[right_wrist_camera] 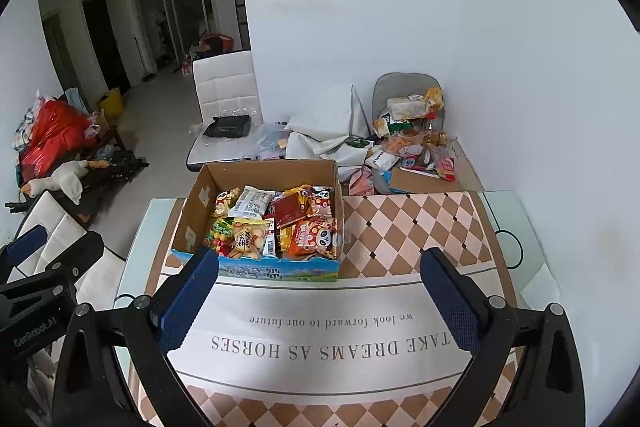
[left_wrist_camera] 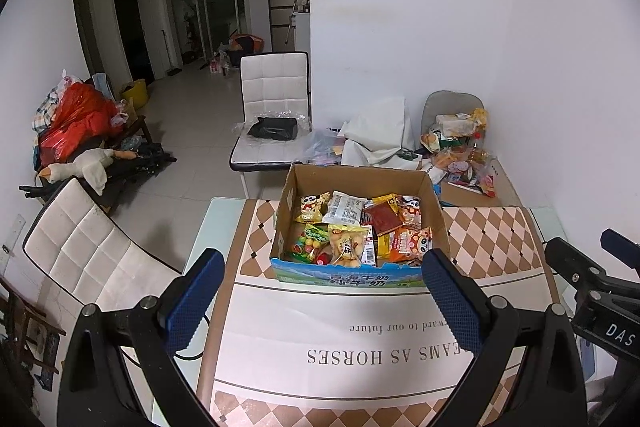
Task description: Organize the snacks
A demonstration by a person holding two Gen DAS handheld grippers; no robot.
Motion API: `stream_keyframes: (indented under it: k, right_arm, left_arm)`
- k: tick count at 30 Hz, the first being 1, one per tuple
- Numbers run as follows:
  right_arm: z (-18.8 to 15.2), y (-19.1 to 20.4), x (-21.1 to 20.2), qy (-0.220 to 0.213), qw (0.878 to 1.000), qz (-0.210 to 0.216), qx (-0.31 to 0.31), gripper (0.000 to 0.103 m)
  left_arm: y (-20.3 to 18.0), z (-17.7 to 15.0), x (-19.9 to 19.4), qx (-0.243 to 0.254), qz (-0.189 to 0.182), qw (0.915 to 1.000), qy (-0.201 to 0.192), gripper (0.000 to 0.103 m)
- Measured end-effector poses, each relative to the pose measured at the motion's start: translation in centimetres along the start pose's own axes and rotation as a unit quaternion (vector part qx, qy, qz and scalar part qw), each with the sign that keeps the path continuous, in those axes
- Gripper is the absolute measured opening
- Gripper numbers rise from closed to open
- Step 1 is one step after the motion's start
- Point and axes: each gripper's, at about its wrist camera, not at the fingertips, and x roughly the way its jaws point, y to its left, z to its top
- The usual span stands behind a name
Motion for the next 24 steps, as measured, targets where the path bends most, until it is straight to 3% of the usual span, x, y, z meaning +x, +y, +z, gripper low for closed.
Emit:
stream_keyframes:
  k: [24]
  right_arm:
    - [-0.04,0.14,0.06,-0.001,1.0,-0.002,-0.001,0.103]
  left_arm:
    - [0.05,0.13,0.07,0.001,0.0,1.0,0.003,0.101]
